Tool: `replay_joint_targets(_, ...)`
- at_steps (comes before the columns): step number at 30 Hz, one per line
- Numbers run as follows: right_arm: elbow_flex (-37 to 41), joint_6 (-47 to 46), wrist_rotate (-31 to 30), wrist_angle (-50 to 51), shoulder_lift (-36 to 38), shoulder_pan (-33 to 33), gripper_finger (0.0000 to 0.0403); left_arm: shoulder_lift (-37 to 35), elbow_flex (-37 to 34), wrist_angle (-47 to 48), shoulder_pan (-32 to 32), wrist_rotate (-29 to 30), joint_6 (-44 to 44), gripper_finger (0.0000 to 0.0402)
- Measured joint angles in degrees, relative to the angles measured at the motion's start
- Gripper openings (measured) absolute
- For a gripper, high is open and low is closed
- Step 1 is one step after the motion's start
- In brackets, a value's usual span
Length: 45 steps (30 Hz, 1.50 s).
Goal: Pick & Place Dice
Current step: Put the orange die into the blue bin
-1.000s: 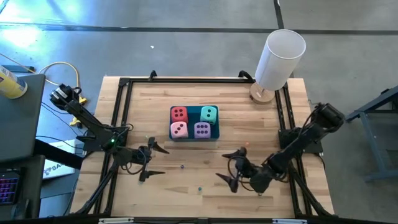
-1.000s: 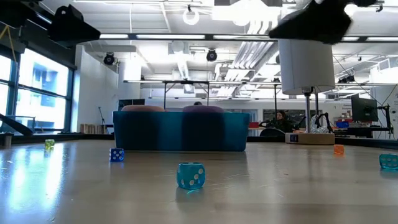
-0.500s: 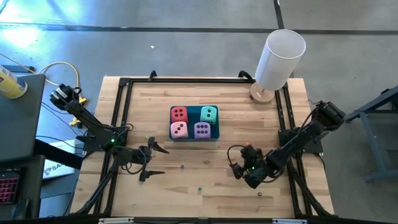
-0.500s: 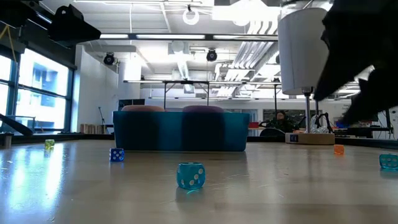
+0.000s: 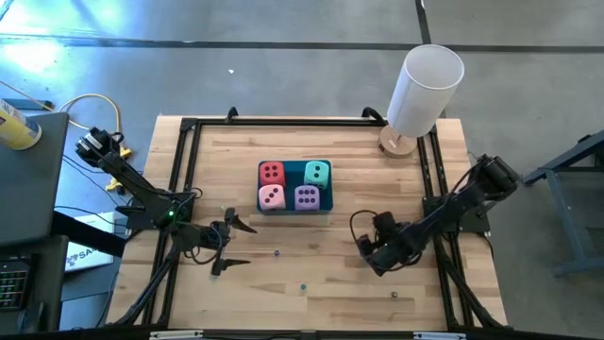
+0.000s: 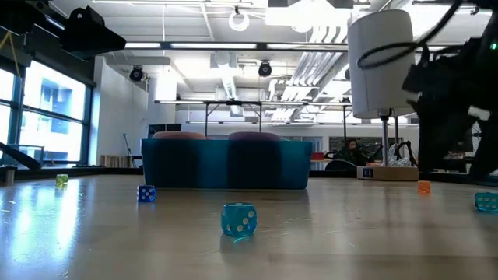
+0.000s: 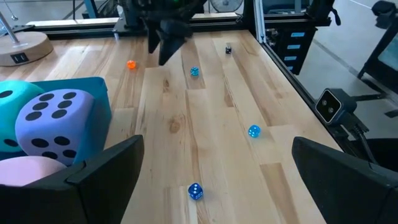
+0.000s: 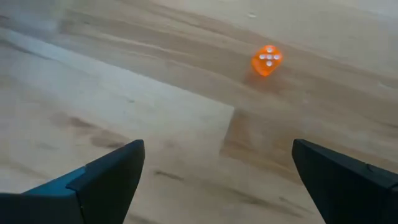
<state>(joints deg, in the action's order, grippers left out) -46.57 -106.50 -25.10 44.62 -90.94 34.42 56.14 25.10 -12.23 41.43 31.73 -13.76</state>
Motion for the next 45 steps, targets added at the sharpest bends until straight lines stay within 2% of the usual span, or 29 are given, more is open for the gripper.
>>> replay_joint_targets(10, -0.3, 1.7, -0.3, -0.3, -7.4, -3.9, 0.04, 0.0, 0.0, -0.3, 0.0, 0.0, 0.0, 0.0399)
replay_joint_targets(21, -0.1, 1.4, -4.0, -0.6, -7.8, -5.9, 0.04, 0.0, 0.0, -0.6, 0.0, 0.0, 0.0, 0.0399)
replay_joint_targets(26, 0.1, 1.3, -7.6, -0.6, -8.1, -6.1, 0.04, 0.0, 0.0, -0.7, 0.0, 0.0, 0.0, 0.0399)
replay_joint_targets(36, 0.1, 1.3, -6.5, -0.7, -8.0, -7.9, 0.0398, 0.0, 0.0, -0.7, 0.0, 0.0, 0.0, 0.0399)
replay_joint_targets(39, 0.1, 1.3, -6.4, -0.6, -8.0, -7.9, 0.0385, 0.0, 0.0, -0.7, 0.0, 0.0, 0.0, 0.0399)
replay_joint_targets(45, 0.1, 1.3, -6.6, -0.6, -8.0, -8.0, 0.0333, 0.0, 0.0, -0.7, 0.0, 0.0, 0.0, 0.0399)
